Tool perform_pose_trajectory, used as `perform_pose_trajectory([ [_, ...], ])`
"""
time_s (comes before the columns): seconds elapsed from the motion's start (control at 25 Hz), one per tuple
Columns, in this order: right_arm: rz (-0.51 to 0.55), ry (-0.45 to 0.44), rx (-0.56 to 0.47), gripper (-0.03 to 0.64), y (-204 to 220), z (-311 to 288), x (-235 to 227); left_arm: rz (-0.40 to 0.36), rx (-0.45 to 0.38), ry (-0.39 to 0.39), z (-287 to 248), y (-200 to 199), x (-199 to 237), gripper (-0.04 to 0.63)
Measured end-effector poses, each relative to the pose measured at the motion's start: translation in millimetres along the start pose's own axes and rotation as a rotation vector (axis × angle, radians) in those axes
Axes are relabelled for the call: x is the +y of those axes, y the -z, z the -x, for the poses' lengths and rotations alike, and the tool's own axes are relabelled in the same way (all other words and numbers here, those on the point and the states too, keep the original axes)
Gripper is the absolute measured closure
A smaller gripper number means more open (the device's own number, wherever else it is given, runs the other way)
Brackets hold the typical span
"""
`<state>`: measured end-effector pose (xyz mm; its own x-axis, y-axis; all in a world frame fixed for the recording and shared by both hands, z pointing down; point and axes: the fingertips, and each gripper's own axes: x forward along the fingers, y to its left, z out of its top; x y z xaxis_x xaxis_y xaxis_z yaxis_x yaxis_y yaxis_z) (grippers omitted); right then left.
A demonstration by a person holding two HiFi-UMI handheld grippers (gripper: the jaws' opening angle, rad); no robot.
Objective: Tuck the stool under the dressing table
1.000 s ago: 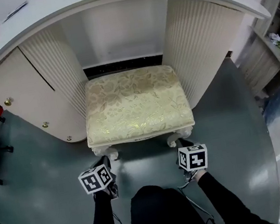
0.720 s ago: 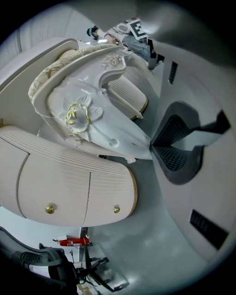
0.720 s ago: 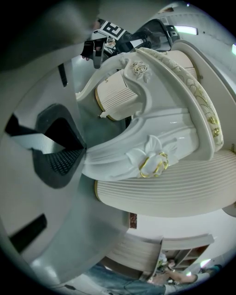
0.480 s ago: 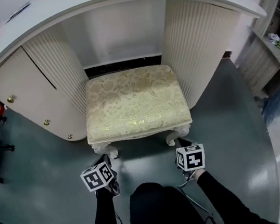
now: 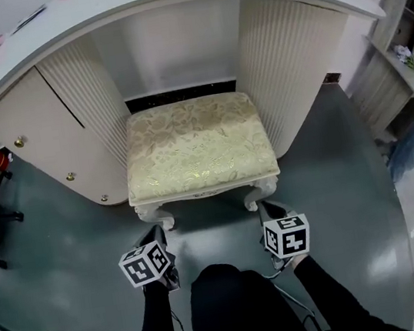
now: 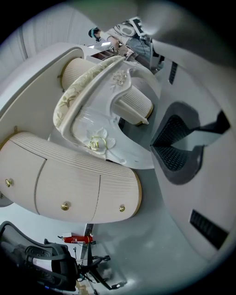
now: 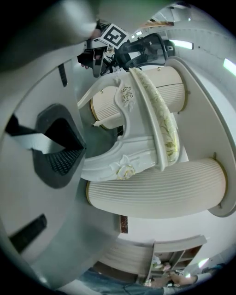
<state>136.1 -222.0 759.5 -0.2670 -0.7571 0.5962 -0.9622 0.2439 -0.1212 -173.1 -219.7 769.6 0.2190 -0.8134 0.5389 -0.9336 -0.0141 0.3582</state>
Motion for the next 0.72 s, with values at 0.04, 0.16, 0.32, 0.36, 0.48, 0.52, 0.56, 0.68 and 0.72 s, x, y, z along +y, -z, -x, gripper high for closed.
perform_pose_trajectory([
  [0.04,-0.004,-0.004,-0.01,0.613,-4,4,1,0.0,-0.01,0.003,3,-2,-2,0.588],
  [0.16,-0.012,-0.021,-0.012,0.613,-3,9,4,-0.011,-0.033,0.007,12,-9,-6,0.588],
  [0.32,-0.003,-0.021,-0.01,0.614,1,20,6,-0.043,-0.055,0.007,26,-17,-12,0.588],
  [0.36,-0.003,-0.023,-0.011,0.613,1,22,6,-0.052,-0.06,0.008,28,-18,-13,0.588],
  [0.48,0.0,-0.033,-0.02,0.613,1,29,9,-0.078,-0.074,0.009,34,-21,-16,0.588],
  [0.52,0.002,-0.039,-0.023,0.614,1,31,10,-0.082,-0.078,0.01,36,-21,-16,0.588],
  [0.56,0.005,-0.044,-0.026,0.613,1,34,12,-0.084,-0.08,0.011,38,-20,-17,0.588],
  [0.68,0.022,-0.056,-0.038,0.614,0,41,16,-0.093,-0.084,0.016,44,-18,-19,0.588],
  [0.72,0.028,-0.061,-0.043,0.613,-1,43,17,-0.098,-0.084,0.017,45,-18,-20,0.588],
])
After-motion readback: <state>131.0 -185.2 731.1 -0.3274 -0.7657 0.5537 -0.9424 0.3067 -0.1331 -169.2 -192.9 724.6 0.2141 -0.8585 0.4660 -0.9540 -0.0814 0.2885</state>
